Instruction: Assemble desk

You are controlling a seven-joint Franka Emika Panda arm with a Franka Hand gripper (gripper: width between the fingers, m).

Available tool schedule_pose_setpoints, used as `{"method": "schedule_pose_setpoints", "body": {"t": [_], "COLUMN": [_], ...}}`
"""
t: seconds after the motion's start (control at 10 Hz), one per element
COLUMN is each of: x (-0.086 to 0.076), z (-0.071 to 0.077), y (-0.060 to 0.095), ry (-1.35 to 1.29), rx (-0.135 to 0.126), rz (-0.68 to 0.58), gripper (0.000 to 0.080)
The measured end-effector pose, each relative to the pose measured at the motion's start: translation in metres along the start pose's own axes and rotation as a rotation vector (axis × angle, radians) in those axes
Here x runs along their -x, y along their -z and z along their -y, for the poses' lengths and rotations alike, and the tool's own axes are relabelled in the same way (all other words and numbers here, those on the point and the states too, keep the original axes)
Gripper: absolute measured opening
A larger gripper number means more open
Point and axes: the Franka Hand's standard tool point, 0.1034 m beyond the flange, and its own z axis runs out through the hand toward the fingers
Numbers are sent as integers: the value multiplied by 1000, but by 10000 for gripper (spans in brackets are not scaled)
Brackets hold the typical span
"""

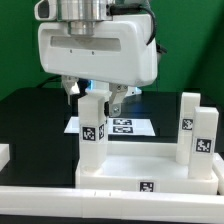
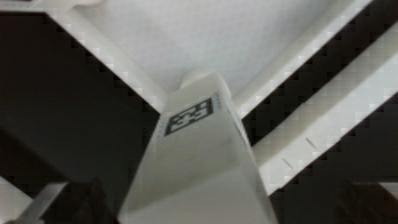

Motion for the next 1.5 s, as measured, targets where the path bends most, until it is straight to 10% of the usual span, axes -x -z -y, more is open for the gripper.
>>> {"method": "schedule_pose_setpoints", "body": {"t": [0.7,1.0,1.5], "x": [-2,-2,-3], "z": [-2,-2,-3], "y": [0,0,-1], "ry": [382,378,148], "rx": [6,6,-1], "rz": [-12,-12,-17], "gripper": [602,288,288]}}
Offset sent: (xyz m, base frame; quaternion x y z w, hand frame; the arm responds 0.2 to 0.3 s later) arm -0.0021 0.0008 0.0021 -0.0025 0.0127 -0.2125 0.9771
